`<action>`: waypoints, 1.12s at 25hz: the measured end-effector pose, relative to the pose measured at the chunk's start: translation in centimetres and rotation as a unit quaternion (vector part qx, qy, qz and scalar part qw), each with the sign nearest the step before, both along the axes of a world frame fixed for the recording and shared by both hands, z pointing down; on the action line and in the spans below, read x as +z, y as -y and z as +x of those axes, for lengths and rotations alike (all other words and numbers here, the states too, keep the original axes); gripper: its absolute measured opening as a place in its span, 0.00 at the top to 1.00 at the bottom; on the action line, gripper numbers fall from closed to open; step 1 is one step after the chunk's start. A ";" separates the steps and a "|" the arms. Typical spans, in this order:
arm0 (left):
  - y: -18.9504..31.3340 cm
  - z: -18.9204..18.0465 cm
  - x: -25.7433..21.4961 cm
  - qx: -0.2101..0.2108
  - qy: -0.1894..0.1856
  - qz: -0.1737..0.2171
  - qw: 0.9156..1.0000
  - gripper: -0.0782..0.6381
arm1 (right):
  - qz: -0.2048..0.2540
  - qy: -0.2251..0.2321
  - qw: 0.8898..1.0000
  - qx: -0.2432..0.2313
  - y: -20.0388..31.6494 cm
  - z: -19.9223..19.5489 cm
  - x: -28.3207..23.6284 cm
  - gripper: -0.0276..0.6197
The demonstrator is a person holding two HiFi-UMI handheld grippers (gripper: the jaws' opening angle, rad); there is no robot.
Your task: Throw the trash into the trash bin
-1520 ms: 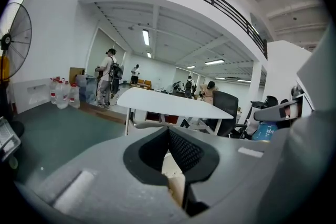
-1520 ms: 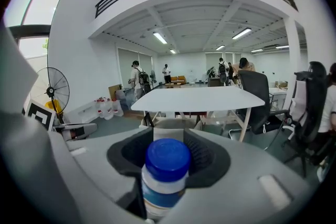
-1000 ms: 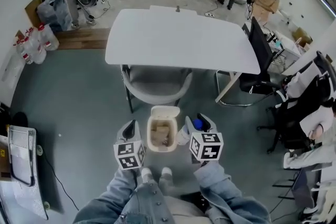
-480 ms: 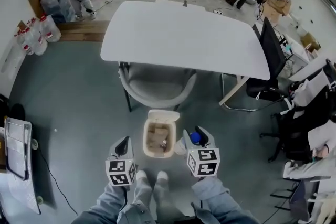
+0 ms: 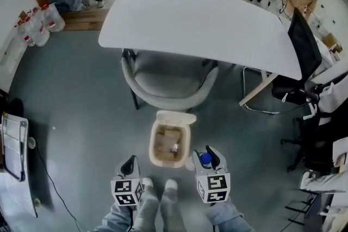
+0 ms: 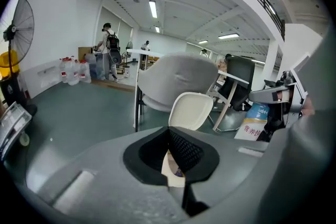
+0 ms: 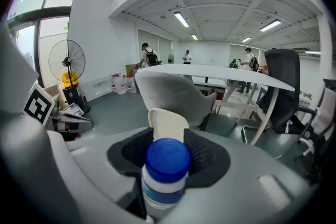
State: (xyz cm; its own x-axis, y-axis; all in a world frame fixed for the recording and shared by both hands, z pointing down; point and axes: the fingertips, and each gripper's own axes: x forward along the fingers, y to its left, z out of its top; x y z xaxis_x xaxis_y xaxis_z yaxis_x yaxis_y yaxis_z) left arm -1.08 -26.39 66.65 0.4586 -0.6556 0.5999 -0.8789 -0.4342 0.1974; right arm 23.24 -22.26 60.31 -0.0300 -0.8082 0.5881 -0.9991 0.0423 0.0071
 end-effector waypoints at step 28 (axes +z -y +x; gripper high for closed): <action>1.7 -0.6 12.5 0.007 0.009 -0.029 1.000 0.88 | 0.013 0.022 0.999 -0.028 6.6 -4.3 17.3 0.68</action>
State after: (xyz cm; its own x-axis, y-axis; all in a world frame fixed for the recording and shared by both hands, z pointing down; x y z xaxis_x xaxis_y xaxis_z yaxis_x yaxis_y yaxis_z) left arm -1.73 -28.12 79.18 0.4556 -0.6139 0.6446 -0.8769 -0.4342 0.2061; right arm 18.91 -28.90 77.61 -0.1008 -0.8195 0.5641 -0.9945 0.0984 -0.0347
